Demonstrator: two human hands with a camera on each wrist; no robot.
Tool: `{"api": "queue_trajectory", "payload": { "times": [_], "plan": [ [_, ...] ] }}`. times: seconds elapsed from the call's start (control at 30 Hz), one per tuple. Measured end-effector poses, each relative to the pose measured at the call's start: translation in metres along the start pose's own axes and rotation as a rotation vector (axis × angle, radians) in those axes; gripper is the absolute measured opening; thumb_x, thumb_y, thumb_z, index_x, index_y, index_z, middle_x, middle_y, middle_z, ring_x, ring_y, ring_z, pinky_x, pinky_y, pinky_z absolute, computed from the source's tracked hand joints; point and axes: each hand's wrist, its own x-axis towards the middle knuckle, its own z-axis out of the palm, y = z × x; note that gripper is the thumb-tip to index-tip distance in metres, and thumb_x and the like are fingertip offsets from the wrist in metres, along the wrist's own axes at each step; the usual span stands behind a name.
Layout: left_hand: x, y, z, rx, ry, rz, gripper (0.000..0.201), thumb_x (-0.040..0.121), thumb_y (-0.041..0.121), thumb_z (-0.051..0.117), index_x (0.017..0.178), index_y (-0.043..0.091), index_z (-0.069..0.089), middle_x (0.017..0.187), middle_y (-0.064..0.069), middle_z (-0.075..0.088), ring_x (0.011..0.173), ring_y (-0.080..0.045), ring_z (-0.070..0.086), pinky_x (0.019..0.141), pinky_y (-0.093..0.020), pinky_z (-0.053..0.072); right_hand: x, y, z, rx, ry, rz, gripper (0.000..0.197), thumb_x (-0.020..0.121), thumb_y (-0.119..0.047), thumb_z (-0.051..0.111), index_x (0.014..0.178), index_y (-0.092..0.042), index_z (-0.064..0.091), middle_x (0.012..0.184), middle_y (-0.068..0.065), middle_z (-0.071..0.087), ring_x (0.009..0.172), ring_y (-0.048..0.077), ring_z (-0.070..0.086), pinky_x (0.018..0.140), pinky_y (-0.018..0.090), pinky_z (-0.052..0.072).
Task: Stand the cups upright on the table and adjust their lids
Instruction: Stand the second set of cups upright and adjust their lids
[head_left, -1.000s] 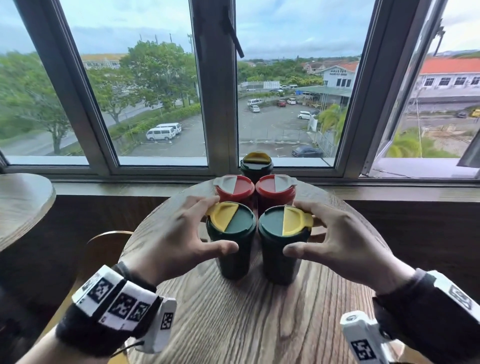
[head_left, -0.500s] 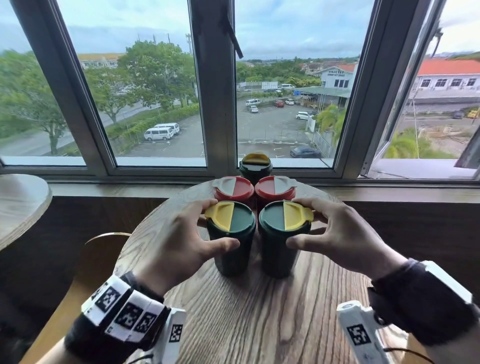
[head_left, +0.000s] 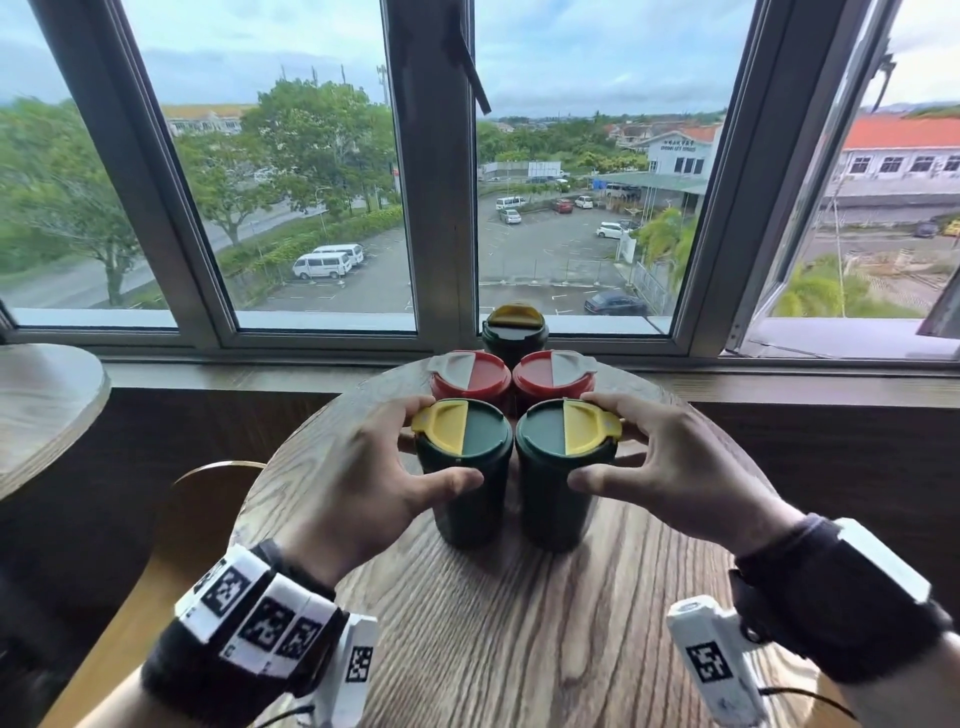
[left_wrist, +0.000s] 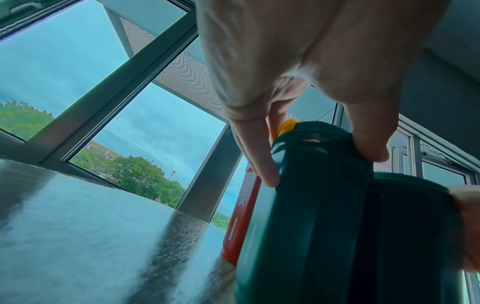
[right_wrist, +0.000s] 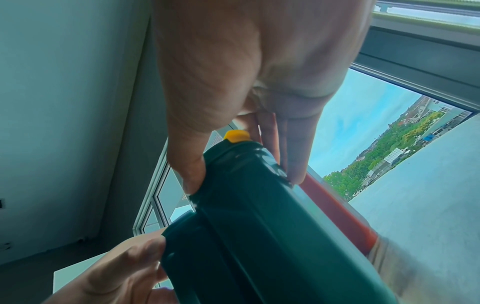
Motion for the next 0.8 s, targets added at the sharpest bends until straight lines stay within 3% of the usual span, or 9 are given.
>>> {"api": "queue_trajectory", "payload": {
  "times": [0.1,0.17,0.3,0.4,0.47,0.53,0.63,0.73,0.8],
  "plan": [
    [-0.001,0.0,0.0,0.006,0.002,-0.004,0.096,0.054,0.068,0.083,0.137,0.025,0.059,0.119,0.013,0.069,0.105,-0.003,0.065,0.088,-0.027,0.052,0.001,0.002,0.0,-0.01,-0.009,-0.012,0.076,0.073,-0.032,0.091,0.142,-0.022,0.061,0.106,-0.019,0.067,0.086,-0.038,0.049,0.065,-0.008,0.037],
    [-0.001,-0.001,0.001,-0.004,0.007,0.001,0.099,0.052,0.071,0.079,0.137,0.026,0.058,0.119,0.013,0.069,0.105,-0.002,0.065,0.088,-0.027,0.052,0.002,0.005,0.0,-0.009,-0.019,-0.014,0.078,0.073,-0.033,0.091,0.143,-0.022,0.06,0.109,-0.018,0.068,0.09,-0.038,0.049,0.066,-0.008,0.037],
    [0.0,-0.003,0.0,0.0,-0.021,-0.001,0.096,0.058,0.064,0.086,0.14,0.025,0.055,0.121,0.013,0.066,0.108,-0.002,0.063,0.085,-0.018,0.045,0.003,0.01,0.0,-0.012,-0.04,-0.031,0.079,0.072,-0.037,0.09,0.143,-0.026,0.058,0.115,-0.016,0.07,0.095,-0.035,0.051,0.07,-0.007,0.038],
    [0.0,0.0,-0.003,0.007,-0.028,0.016,0.094,0.063,0.073,0.076,0.142,0.027,0.053,0.132,0.01,0.063,0.116,-0.007,0.061,0.091,-0.019,0.044,0.006,0.015,-0.001,0.076,-0.061,-0.053,0.083,0.068,-0.05,0.088,0.142,-0.028,0.059,0.123,-0.018,0.069,0.109,-0.014,0.063,0.081,0.006,0.052],
    [0.002,0.004,-0.006,0.047,-0.026,0.012,0.078,0.077,0.066,0.074,0.142,0.028,0.054,0.134,0.014,0.059,0.115,-0.002,0.059,0.083,-0.006,0.038,0.008,0.017,-0.005,0.128,-0.054,-0.074,0.085,0.063,-0.059,0.082,0.14,-0.028,0.061,0.126,-0.016,0.069,0.111,-0.004,0.067,0.082,0.019,0.06],
    [0.004,0.008,-0.009,0.075,-0.02,0.018,0.061,0.084,0.056,0.07,0.138,0.029,0.059,0.132,0.015,0.058,0.114,0.0,0.058,0.078,-0.001,0.035,0.012,0.014,-0.013,0.107,-0.043,-0.108,0.076,0.066,-0.062,0.077,0.134,-0.031,0.064,0.124,-0.017,0.069,0.109,-0.004,0.067,0.08,0.023,0.061],
    [0.009,0.011,-0.01,0.089,-0.017,0.037,0.045,0.089,0.049,0.069,0.128,0.027,0.067,0.125,0.013,0.062,0.11,-0.002,0.061,0.077,0.001,0.036,0.028,0.002,-0.034,-0.019,-0.018,-0.162,0.067,0.072,-0.067,0.071,0.127,-0.03,0.069,0.112,-0.021,0.071,0.102,-0.006,0.069,0.082,0.024,0.057],
    [0.012,0.012,-0.011,0.106,-0.006,0.047,0.033,0.091,0.039,0.072,0.122,0.027,0.072,0.119,0.012,0.064,0.106,-0.002,0.063,0.079,0.002,0.037,0.065,-0.009,-0.056,-0.155,-0.025,-0.216,0.058,0.08,-0.06,0.074,0.122,-0.019,0.073,0.11,-0.012,0.075,0.095,-0.001,0.071,0.079,0.017,0.056],
    [0.014,0.011,-0.011,0.103,0.004,0.06,0.031,0.09,0.036,0.073,0.12,0.026,0.073,0.117,0.012,0.066,0.105,-0.003,0.065,0.084,-0.003,0.04,0.097,-0.013,-0.065,-0.291,-0.078,-0.256,0.054,0.083,-0.055,0.072,0.121,-0.016,0.073,0.112,-0.005,0.075,0.093,0.004,0.071,0.08,0.022,0.059]
  ]
}}
